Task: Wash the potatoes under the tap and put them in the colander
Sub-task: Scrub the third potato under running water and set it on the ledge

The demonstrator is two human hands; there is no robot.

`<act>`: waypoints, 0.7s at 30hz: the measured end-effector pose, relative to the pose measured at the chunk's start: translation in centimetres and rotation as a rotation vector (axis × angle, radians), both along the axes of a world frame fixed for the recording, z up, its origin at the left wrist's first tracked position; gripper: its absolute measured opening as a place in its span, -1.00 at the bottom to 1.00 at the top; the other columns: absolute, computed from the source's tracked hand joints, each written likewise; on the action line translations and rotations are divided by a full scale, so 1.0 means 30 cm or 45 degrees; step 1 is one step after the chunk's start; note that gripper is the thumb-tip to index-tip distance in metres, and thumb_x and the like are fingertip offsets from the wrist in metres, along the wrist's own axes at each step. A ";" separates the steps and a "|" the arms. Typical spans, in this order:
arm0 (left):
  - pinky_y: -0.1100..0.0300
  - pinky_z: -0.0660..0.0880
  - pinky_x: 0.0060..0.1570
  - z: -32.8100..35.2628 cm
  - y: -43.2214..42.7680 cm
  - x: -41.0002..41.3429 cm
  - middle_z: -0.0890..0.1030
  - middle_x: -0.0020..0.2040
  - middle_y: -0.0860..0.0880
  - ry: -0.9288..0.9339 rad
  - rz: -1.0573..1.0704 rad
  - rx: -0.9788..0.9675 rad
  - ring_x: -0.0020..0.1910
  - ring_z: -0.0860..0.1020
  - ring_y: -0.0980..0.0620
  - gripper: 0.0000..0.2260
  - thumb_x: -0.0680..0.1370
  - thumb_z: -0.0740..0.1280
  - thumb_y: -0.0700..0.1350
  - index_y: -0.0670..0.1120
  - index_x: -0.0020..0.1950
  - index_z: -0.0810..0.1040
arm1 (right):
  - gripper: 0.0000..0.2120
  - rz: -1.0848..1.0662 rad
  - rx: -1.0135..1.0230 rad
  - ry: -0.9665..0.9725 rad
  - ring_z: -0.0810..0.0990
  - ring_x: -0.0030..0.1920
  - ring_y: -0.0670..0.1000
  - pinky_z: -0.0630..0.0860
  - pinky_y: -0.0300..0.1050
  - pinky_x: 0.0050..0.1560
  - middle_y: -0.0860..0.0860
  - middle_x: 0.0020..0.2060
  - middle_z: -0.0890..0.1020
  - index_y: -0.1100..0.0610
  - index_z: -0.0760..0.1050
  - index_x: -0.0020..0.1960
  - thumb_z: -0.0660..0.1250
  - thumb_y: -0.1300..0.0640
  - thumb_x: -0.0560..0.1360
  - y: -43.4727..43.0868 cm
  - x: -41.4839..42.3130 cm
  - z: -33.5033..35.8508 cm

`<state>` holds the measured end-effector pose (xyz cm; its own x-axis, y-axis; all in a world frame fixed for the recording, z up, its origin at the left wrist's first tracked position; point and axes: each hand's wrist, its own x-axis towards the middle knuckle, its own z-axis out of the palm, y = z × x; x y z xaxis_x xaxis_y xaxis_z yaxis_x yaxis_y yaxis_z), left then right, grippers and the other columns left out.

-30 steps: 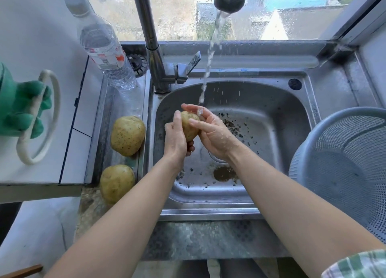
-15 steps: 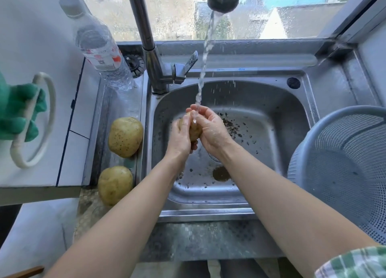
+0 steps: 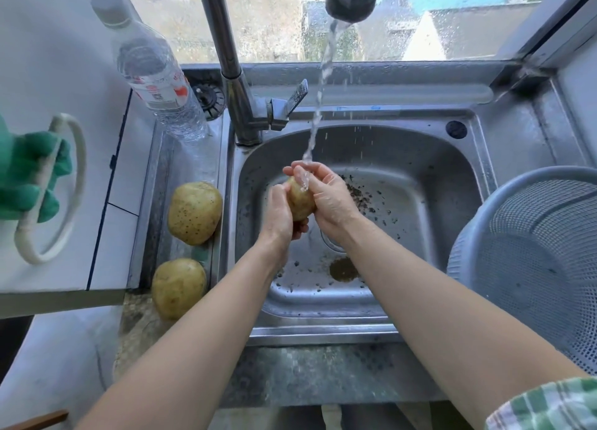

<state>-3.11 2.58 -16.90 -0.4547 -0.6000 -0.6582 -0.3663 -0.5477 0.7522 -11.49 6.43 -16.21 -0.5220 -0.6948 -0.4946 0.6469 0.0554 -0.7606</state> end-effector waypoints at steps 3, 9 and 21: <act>0.17 0.36 -0.37 -0.018 -0.023 0.026 0.53 -0.28 -0.11 -0.006 0.051 -0.014 -0.39 0.46 0.04 -0.47 0.61 -0.06 0.19 -0.15 0.11 0.55 | -0.70 0.148 -0.264 -0.312 0.59 0.10 0.10 0.50 0.04 0.23 0.17 0.19 0.60 0.19 0.44 0.21 0.14 0.43 0.56 0.030 -0.029 0.006; 0.17 0.43 -0.38 -0.037 -0.027 0.035 0.59 -0.09 -0.22 -0.003 0.054 -0.040 -0.34 0.55 0.01 -0.19 0.32 0.00 0.39 -0.19 0.28 0.45 | -0.68 0.119 -0.230 -0.337 0.50 0.26 0.14 0.45 0.07 0.32 0.22 0.31 0.52 0.21 0.42 0.26 0.19 0.43 0.55 0.038 -0.029 -0.007; 0.24 0.37 -0.51 -0.027 -0.033 0.033 0.54 -0.31 -0.10 0.008 0.108 0.037 -0.50 0.48 0.05 -0.30 0.41 0.07 0.34 -0.16 0.25 0.53 | -0.65 0.161 -0.245 -0.391 0.66 0.03 0.05 0.58 -0.11 0.10 0.14 0.01 0.68 0.20 0.50 0.05 0.17 0.57 0.47 0.034 -0.032 0.004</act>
